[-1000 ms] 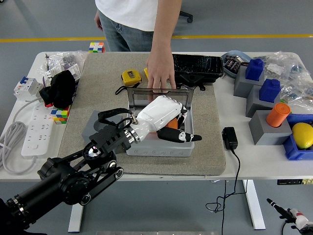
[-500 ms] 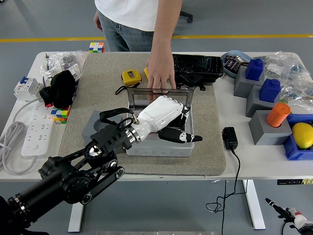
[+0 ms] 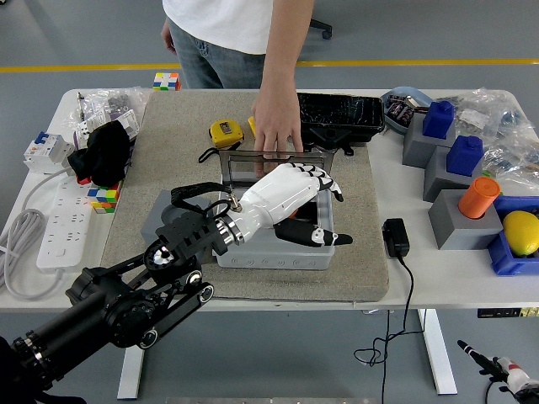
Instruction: Fetch the battery,place it into the box,close the lid of the box
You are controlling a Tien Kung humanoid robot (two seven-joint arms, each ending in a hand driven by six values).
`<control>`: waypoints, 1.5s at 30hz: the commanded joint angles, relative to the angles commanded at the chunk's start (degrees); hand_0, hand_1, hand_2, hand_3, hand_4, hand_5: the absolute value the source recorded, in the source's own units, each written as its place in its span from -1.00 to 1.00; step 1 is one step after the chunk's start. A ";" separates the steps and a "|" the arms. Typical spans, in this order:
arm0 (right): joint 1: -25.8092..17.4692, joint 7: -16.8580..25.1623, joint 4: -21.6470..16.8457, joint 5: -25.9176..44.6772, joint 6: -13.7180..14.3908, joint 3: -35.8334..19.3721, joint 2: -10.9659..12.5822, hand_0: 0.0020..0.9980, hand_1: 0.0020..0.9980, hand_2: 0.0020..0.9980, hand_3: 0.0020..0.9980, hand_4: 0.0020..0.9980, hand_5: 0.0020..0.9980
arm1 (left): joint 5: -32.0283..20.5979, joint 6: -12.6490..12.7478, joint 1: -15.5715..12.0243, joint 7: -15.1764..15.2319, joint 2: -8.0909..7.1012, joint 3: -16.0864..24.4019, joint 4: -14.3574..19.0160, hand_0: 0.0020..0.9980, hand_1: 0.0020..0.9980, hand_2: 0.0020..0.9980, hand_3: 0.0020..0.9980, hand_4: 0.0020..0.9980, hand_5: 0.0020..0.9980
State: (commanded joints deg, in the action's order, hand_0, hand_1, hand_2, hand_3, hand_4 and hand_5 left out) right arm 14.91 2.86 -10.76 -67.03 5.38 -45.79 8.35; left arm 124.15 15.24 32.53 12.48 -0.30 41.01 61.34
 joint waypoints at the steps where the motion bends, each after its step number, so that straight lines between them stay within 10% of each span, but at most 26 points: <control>1: -0.01 0.01 0.01 -0.06 0.00 -0.08 0.00 0.81 0.76 0.64 0.71 1.00 1.00 | -0.02 -0.08 0.01 0.01 -0.02 0.19 0.02 1.00 1.00 1.00 1.00 1.00 1.00; 18: -0.01 0.02 0.08 -0.50 0.00 -0.78 -0.03 0.81 0.76 0.64 0.72 1.00 0.99 | 0.04 1.60 -0.50 -1.27 -0.71 1.45 3.88 1.00 1.00 1.00 1.00 1.00 1.00; 30: -0.02 -0.01 0.11 -0.35 -0.06 -0.54 -0.01 0.81 0.76 0.64 0.71 1.00 1.00 | -0.07 0.65 -1.15 -2.32 -2.11 0.76 12.83 1.00 1.00 1.00 1.00 1.00 1.00; 45: -0.08 -0.03 0.09 -0.15 0.05 -0.17 -0.02 0.80 0.76 0.63 0.72 1.00 1.00 | 0.07 0.75 -1.15 -2.44 -2.28 0.33 12.77 1.00 1.00 1.00 1.00 1.00 1.00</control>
State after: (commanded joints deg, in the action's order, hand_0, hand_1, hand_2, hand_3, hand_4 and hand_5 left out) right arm 14.84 2.82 -10.67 -67.18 5.43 -45.96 8.33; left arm 124.22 15.99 31.38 10.04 -2.58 41.35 74.11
